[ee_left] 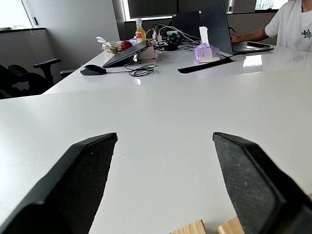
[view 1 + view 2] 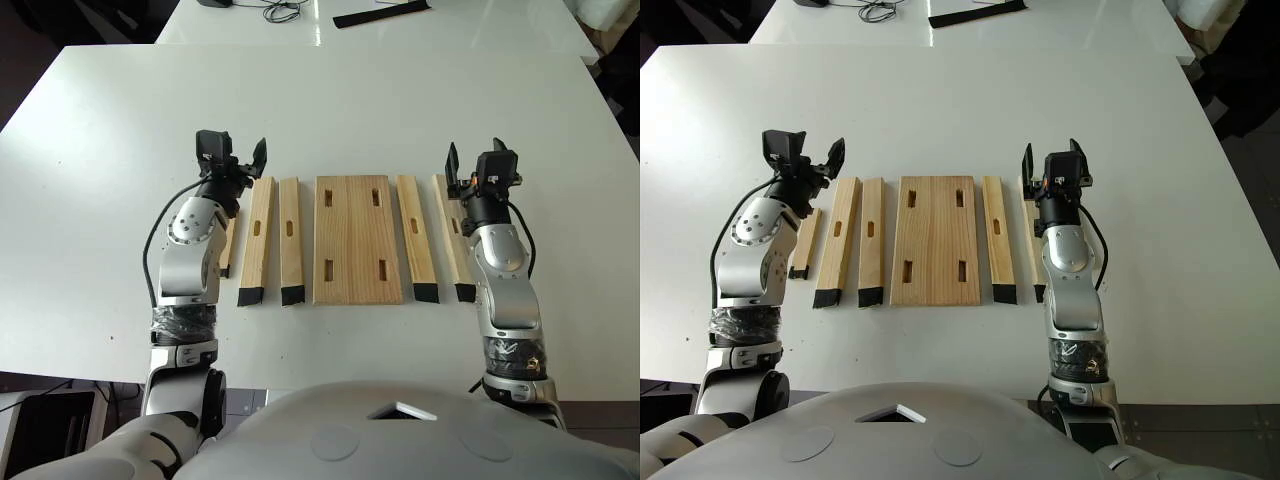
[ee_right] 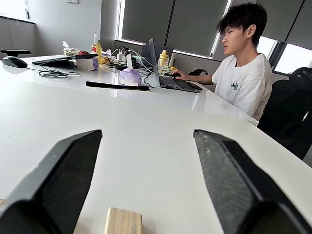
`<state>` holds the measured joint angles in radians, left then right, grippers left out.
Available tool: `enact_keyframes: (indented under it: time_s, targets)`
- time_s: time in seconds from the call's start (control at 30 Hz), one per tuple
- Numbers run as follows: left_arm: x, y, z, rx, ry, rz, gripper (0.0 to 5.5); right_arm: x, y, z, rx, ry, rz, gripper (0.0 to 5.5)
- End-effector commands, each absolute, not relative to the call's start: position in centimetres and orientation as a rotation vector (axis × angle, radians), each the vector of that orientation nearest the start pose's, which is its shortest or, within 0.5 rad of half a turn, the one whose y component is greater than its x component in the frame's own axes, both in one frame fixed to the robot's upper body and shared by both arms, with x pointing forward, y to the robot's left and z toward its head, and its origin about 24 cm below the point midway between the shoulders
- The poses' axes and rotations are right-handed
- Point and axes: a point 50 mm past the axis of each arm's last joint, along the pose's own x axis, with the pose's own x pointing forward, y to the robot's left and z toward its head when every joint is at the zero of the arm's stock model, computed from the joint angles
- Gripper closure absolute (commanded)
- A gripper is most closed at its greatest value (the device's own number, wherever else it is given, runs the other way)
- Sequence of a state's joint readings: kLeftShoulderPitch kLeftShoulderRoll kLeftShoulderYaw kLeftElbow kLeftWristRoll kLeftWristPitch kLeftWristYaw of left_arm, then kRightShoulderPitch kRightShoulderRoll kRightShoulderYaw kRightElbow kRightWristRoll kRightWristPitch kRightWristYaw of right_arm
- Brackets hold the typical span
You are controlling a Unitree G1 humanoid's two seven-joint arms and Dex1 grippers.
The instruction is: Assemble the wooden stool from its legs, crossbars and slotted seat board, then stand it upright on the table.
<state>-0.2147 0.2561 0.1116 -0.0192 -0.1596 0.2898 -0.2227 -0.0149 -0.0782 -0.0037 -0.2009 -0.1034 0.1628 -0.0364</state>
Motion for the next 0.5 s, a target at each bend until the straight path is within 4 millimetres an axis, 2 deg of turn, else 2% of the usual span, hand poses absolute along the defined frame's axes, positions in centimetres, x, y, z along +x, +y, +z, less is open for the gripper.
enact_keyframes:
  time_s: [0.03,0.2,0.33,0.5]
  targets:
    - [29.7,20.0,9.3,0.105,0.047,-0.168,1.86,25.5,-16.4,7.7,-0.191,-0.060,-0.073,2.04]
    - [29.7,20.3,9.4,0.127,0.064,-0.180,1.86,25.2,-16.3,8.1,-0.199,-0.084,-0.102,2.04]
    - [28.4,21.1,8.9,0.094,0.103,-0.185,1.86,24.4,-16.8,7.6,-0.215,-0.066,-0.127,2.04]
    - [26.7,21.6,8.7,0.089,0.122,-0.223,1.86,23.6,-17.1,7.9,-0.231,-0.061,-0.123,2.04]
